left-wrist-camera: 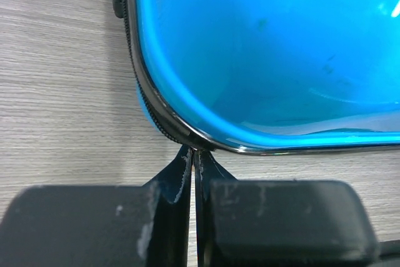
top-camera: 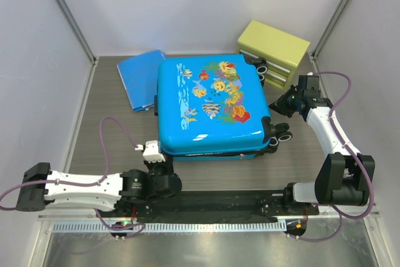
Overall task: Pack the luggage
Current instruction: Zip the luggage at the center of the board.
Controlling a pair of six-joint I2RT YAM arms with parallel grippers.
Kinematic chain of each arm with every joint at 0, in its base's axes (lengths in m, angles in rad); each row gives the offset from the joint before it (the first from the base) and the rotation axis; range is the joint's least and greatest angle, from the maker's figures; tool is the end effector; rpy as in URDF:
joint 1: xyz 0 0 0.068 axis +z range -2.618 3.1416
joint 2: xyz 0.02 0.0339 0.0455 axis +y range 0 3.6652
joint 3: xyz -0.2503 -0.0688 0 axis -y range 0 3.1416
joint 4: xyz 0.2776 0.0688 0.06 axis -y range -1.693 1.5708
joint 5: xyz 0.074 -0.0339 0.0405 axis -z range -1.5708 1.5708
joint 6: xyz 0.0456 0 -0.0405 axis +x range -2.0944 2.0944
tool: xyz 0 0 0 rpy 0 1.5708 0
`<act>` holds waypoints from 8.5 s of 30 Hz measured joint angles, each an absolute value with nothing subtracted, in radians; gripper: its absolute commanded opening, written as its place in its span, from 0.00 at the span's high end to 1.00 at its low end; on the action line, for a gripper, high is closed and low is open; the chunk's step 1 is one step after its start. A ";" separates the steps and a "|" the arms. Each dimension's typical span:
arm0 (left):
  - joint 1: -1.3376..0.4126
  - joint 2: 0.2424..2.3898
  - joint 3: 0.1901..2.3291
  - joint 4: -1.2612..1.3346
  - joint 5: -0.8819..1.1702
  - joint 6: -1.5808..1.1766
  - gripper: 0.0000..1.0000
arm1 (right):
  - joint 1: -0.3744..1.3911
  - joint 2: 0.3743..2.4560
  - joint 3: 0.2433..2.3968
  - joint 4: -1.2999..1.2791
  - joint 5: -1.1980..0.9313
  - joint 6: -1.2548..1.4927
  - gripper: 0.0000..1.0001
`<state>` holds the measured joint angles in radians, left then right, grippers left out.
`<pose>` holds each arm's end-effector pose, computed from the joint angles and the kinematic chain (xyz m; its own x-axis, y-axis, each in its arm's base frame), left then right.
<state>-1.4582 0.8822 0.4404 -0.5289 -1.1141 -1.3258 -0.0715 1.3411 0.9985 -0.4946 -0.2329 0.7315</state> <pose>0.0621 -0.1849 0.1646 -0.3924 -0.3378 -0.8556 0.0025 0.9297 -0.3682 0.3238 -0.0126 0.2326 -0.6079 0.6952 -0.3837 0.4319 0.6950 0.5748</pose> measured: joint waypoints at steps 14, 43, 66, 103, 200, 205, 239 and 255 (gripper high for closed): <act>-1.456 0.710 0.427 -0.717 -1.119 -1.437 1.00 | -0.110 1.341 0.999 -0.498 -0.216 0.731 0.99; -1.443 0.725 0.407 -0.625 -1.074 -1.180 1.00 | -0.193 1.198 1.221 -0.859 -0.245 0.572 0.38; -1.438 0.674 0.381 -0.579 -1.033 -1.094 1.00 | -0.188 0.949 1.157 -1.267 -0.111 0.815 0.24; -1.438 0.705 0.381 -0.554 -1.025 -1.086 1.00 | 0.197 0.981 1.045 -1.193 0.096 1.230 0.99; -1.441 0.781 0.433 -0.506 -0.933 -1.153 1.00 | -0.184 1.133 1.107 -1.146 -0.057 0.859 0.99; -1.437 0.798 0.438 -0.479 -0.926 -1.135 1.00 | -0.228 1.144 1.110 -1.145 -0.096 0.822 0.99; -0.786 0.873 0.401 -0.039 -0.487 -0.690 1.00 | -0.286 1.185 1.154 -1.168 -0.099 0.780 0.99; -0.506 1.094 0.502 0.110 -0.204 -0.529 1.00 | -0.290 1.187 1.157 -1.169 -0.108 0.781 0.99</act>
